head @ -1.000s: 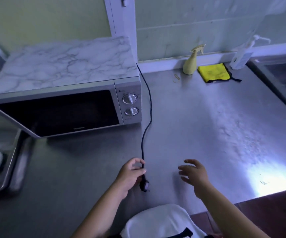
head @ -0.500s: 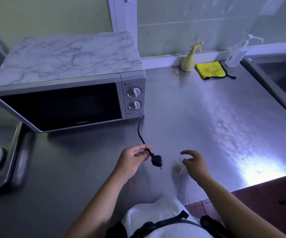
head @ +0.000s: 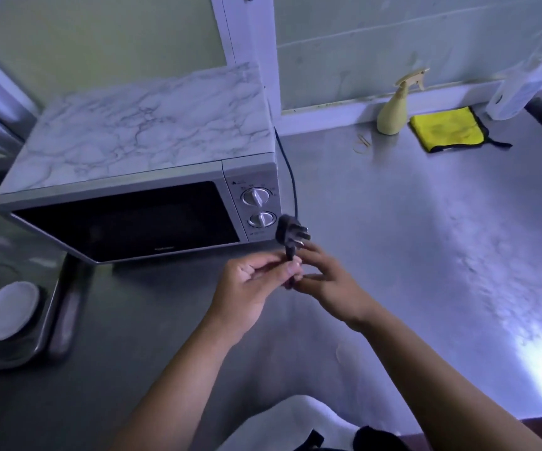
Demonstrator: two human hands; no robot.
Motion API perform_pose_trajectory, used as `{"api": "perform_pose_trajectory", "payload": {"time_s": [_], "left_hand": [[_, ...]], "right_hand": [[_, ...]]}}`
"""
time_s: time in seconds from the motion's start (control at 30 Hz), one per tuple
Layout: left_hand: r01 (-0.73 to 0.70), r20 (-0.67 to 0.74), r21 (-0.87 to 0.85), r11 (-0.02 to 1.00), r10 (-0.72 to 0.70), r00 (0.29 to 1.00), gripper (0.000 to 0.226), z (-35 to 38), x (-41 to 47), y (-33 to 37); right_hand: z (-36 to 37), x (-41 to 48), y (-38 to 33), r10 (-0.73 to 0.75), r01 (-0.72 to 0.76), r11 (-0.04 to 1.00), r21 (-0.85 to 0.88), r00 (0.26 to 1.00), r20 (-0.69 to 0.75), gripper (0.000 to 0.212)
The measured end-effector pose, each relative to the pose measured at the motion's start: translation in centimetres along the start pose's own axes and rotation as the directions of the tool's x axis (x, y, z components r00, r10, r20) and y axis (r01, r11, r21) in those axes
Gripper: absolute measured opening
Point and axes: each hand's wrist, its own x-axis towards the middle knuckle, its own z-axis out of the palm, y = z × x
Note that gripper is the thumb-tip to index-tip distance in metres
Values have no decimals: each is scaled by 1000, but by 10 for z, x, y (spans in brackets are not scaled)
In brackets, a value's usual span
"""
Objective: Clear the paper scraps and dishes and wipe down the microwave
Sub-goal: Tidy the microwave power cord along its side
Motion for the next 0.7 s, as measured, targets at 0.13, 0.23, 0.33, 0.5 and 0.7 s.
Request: {"api": "perform_pose_trajectory", "payload": {"time_s": [0.13, 0.23, 0.33, 0.5, 0.7], "left_hand": [[56, -125, -119, 991, -71, 990, 10, 5, 29, 23], [197, -156, -110, 974, -212, 965, 18, 9, 46, 24], [382, -109, -94, 919, -391, 914, 17, 23, 47, 7], [558, 71, -77, 826, -554, 830, 21, 39, 28, -25], [543, -111, 93, 834, -534, 838, 14, 43, 26, -42]], "right_hand": [[-19, 12, 7, 77, -77, 994, 73, 997, -7, 27], [-31, 13, 29, 283, -245, 922, 299, 955, -92, 45], [-38, 17, 52, 542, -465, 539, 702, 830, 133, 61], [-59, 34, 59, 521, -468, 265, 843, 805, 283, 70], [-57, 31, 43, 421, -445, 637, 629, 885, 200, 42]]}}
